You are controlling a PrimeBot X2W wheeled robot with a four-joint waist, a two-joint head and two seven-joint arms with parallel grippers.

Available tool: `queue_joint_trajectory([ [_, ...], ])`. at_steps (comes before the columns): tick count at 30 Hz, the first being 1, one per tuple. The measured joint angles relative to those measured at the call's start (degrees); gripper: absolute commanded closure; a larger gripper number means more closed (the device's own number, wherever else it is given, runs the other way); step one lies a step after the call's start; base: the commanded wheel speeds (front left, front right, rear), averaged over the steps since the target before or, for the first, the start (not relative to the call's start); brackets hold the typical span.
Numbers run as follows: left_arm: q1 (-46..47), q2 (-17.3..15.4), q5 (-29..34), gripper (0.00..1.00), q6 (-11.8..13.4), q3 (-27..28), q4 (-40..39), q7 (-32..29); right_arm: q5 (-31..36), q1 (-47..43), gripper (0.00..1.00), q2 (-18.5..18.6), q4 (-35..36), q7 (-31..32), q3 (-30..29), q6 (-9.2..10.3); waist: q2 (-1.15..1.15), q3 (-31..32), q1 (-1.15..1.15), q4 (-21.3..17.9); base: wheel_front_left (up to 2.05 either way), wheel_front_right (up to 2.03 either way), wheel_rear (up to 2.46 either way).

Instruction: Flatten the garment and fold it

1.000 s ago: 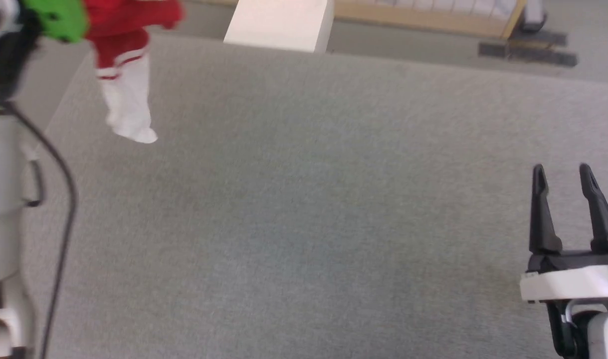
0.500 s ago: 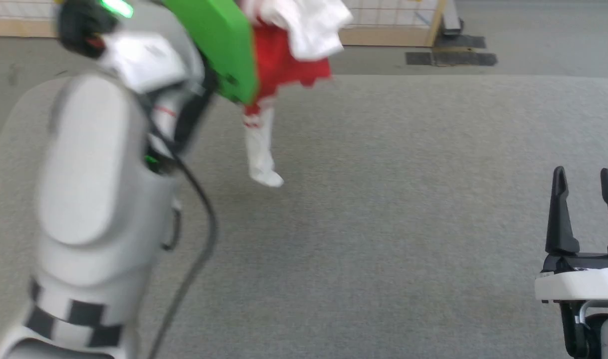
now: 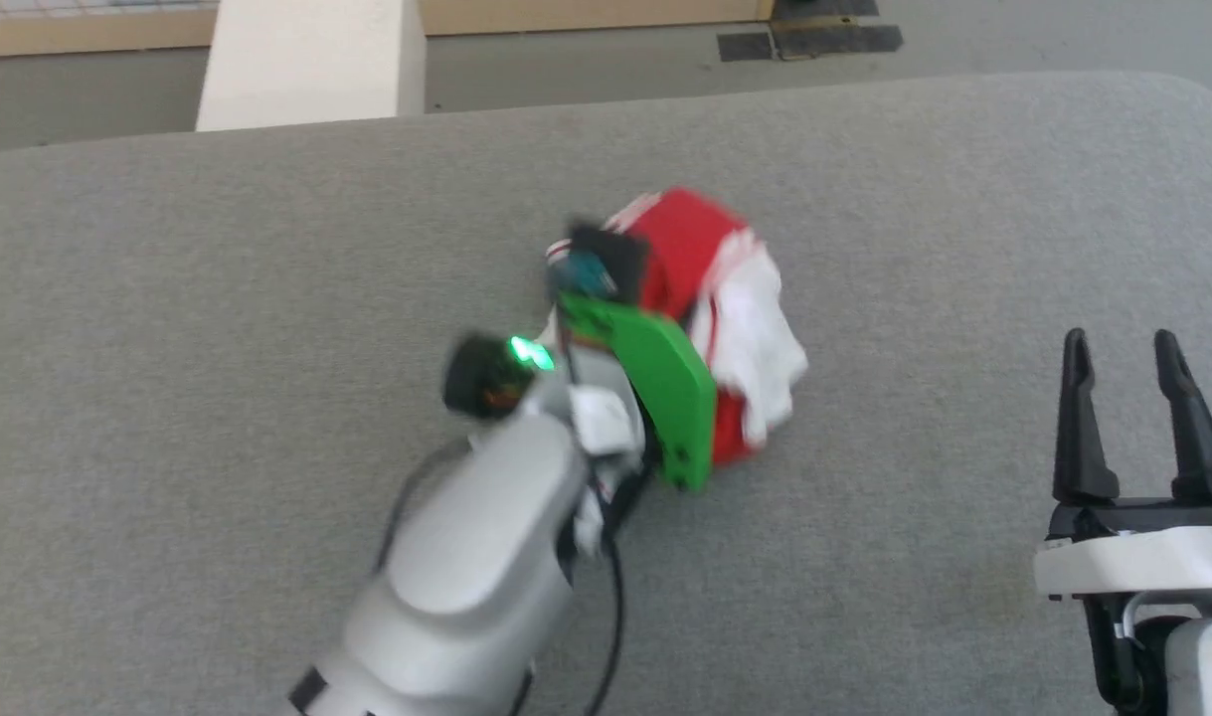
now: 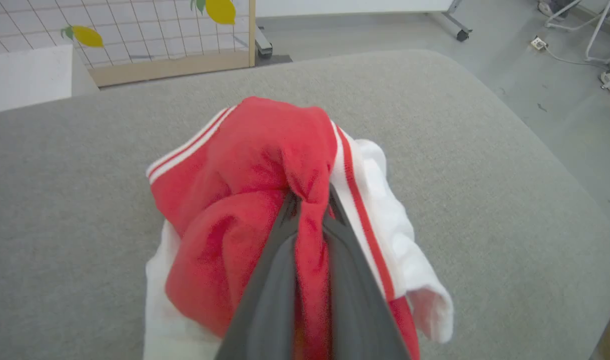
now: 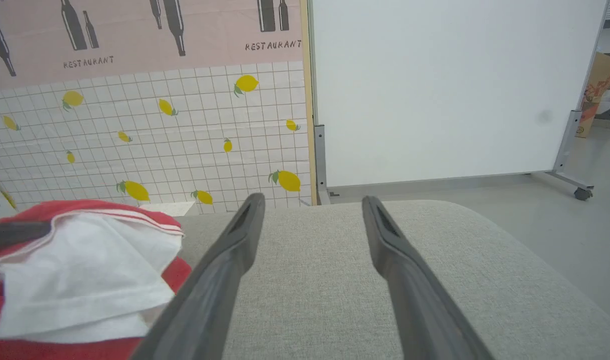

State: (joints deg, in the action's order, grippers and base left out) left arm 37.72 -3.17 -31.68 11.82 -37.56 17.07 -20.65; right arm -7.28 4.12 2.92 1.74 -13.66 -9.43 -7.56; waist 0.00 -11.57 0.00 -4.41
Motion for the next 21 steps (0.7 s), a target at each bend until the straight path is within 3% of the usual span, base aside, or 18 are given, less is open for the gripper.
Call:
queue_joint_trajectory([
  [5,-1.3,0.1,-6.0,1.00,3.6,-8.7,7.1,3.3,-0.4,0.8,0.00,0.0,-1.1,-0.2,1.1,0.00,0.00,-1.2,0.00,-1.4,0.00,0.00,0.00],
  [6,-1.2,0.1,-7.2,0.94,4.3,-9.8,7.9,4.3,-0.5,0.8,0.00,0.0,-1.3,-0.3,1.2,0.00,0.00,-1.5,0.00,-1.6,0.00,0.00,0.00],
  [7,-1.1,0.1,-7.9,0.02,4.6,-10.7,8.3,5.3,-0.7,0.9,0.00,0.0,-1.4,-0.3,1.3,0.00,0.00,-1.7,0.00,-1.8,0.00,0.00,0.00],
  [10,3.7,0.2,-15.9,0.00,5.6,-12.1,8.0,15.3,-0.8,1.1,0.00,0.0,-2.6,-0.6,0.2,0.00,0.00,-0.9,0.00,-1.8,0.00,0.00,0.00],
  [13,4.7,0.0,-16.7,0.00,5.4,-9.4,7.7,20.6,-0.7,1.1,0.00,0.0,-2.7,-0.6,-0.1,0.00,0.00,0.3,0.00,-1.3,0.00,0.00,0.00],
  [15,4.6,-1.9,-16.3,0.00,5.6,-7.1,6.2,25.1,-0.7,0.9,0.00,0.0,-2.7,-0.6,-0.2,0.00,0.00,1.2,0.00,-0.9,0.00,0.00,0.00],
  [18,3.4,-8.0,-14.5,0.00,6.7,-3.8,2.3,31.3,-0.6,0.4,0.00,0.0,-2.7,-0.6,-0.5,0.00,0.00,2.5,0.00,-0.4,0.00,0.00,0.00],
  [21,-1.6,-15.2,-11.8,0.00,9.3,0.7,-4.0,34.6,-0.5,0.0,0.00,0.0,-2.7,-0.5,-0.4,0.00,0.00,3.5,0.00,0.1,0.00,0.00,0.00],
])
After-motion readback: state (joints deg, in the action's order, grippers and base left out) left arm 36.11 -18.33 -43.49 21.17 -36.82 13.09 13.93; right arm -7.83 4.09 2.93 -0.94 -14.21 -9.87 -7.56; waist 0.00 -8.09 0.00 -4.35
